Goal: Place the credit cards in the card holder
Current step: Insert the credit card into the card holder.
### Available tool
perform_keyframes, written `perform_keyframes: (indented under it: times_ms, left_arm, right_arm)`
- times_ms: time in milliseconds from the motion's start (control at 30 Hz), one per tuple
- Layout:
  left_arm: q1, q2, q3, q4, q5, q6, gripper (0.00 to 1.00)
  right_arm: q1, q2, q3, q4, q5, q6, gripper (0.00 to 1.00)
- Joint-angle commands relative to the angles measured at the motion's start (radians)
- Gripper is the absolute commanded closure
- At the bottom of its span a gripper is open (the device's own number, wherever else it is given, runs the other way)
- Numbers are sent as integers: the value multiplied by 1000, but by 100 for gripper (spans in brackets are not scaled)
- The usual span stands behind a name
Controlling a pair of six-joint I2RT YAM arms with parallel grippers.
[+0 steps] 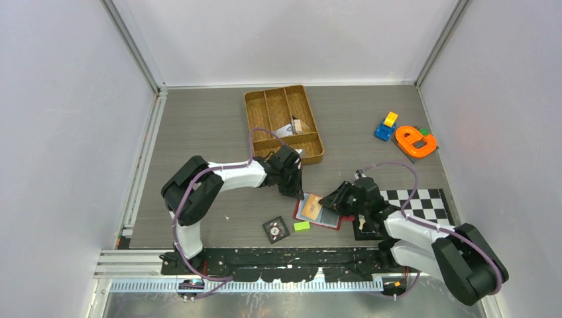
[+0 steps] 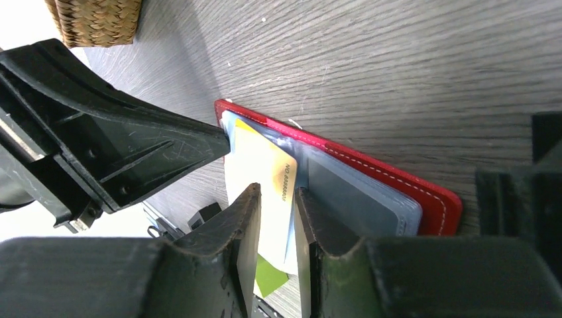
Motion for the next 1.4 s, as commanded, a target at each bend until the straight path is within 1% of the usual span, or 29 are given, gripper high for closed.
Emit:
perform_keyframes:
  times_ms: [0, 67, 133, 233, 267, 333, 400, 500, 733, 833, 1000, 1100, 1233, 1367]
  left_arm:
    - [-3, 57, -12, -44, -93, 18, 97]
    - [-3, 54, -16, -43, -95, 18, 97]
    - [-3, 49, -20, -45, -100, 16, 97]
    - [-3, 42, -21, -47, -106, 16, 97]
    - [-3, 42, -21, -46, -108, 16, 97]
    - [-3, 44, -21, -42, -104, 16, 97]
    - [-3, 49, -19, -39, -96, 16, 97]
    - [-3, 50, -18, -38, -96, 15, 97]
    - [-3, 48, -18, -37, -90, 16, 97]
    - [-3, 46, -18, -38, -93, 18, 97]
    - [-3, 49, -13, -43, -96, 18, 97]
    - [-3, 54, -9, -45, -92, 17, 97]
    - [-4, 60, -5, -45, -88, 17, 97]
    - [-3, 59, -6, -45, -89, 16, 97]
  right_arm:
    - [4, 65, -2, 135, -30, 10, 72]
    - [3, 72, -4, 146, -32, 12, 73]
    - [4, 58, -2, 118, -17, 7, 73]
    - [4, -2, 29, -45, 51, -26, 72]
    - [4, -23, 30, -74, 66, -34, 72]
    - [4, -48, 24, -97, 90, -36, 69]
    - [5, -34, 23, -105, 96, -36, 69]
    - [5, 20, 29, -75, 78, -40, 69]
    - [4, 173, 42, 71, 10, -49, 71]
    - [5, 159, 35, 76, 8, -44, 74]
    - [5, 39, 12, 39, 39, -36, 76]
    - [5, 4, -1, 41, 44, -32, 78]
    - [5, 23, -10, 85, 31, -29, 80]
    - [5, 96, -7, 172, -2, -31, 82]
